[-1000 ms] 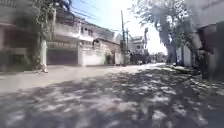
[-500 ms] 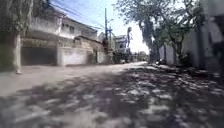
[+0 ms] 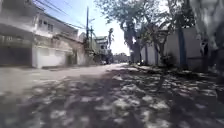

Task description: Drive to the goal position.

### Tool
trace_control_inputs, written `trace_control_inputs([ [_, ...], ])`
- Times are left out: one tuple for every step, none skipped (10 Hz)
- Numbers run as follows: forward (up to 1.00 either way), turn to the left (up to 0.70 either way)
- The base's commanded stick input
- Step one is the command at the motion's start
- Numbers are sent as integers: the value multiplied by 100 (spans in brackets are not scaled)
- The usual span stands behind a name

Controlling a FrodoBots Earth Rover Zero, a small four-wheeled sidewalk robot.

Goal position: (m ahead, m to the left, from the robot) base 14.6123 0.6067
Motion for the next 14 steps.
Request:
trace_control_inputs([
  [100,-37],
  [100,-9],
  [100,-1],
  [100,0],
  [100,15],
  [100,36],
  [100,36],
  [100,36],
  [100,36],
  [100,36],
  [100,36],
  [100,36],
  [100,36],
  [100,36],
])
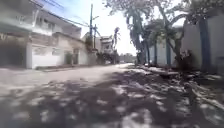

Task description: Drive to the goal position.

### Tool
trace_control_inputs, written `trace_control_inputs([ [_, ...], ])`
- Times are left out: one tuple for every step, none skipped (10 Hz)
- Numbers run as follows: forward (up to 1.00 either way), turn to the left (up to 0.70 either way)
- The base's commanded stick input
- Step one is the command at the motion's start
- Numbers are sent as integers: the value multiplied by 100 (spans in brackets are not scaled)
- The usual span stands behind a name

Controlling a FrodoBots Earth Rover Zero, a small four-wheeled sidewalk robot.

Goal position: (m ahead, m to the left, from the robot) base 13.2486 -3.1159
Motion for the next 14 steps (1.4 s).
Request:
trace_control_inputs([
  [100,36],
  [100,36],
  [100,35],
  [100,20],
  [100,0],
  [100,0],
  [100,0],
  [100,0],
  [100,0],
  [100,0],
  [100,0],
  [100,0],
  [100,0],
  [100,0],
])
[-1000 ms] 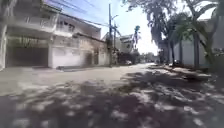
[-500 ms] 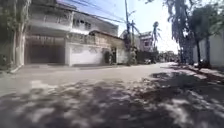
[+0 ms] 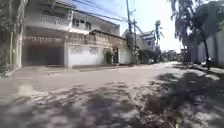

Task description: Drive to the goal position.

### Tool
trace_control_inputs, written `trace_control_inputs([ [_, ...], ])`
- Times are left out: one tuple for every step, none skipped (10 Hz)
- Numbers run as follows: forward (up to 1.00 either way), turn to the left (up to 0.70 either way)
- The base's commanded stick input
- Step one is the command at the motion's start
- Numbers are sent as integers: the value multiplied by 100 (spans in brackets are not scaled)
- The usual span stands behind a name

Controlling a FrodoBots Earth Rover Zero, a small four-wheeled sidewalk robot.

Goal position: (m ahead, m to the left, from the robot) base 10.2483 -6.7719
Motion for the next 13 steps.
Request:
trace_control_inputs([
  [100,0],
  [100,0],
  [100,0],
  [100,0],
  [100,0],
  [100,0],
  [100,0],
  [100,0],
  [100,0],
  [100,0],
  [100,0],
  [100,0],
  [100,0],
])
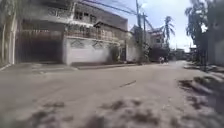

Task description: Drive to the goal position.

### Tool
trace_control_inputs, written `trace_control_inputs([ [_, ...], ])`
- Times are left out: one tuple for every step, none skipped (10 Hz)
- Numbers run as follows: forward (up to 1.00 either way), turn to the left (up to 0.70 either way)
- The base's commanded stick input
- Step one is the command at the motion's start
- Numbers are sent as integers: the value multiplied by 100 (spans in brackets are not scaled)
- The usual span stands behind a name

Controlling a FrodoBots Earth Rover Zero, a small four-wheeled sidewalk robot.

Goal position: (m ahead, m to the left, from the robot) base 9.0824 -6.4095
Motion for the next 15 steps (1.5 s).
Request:
trace_control_inputs([
  [100,0],
  [100,-2],
  [100,-15],
  [100,-33],
  [100,-39],
  [100,-34],
  [100,-11],
  [100,-2],
  [100,0],
  [100,0],
  [100,0],
  [100,0],
  [100,0],
  [100,0],
  [100,0],
])
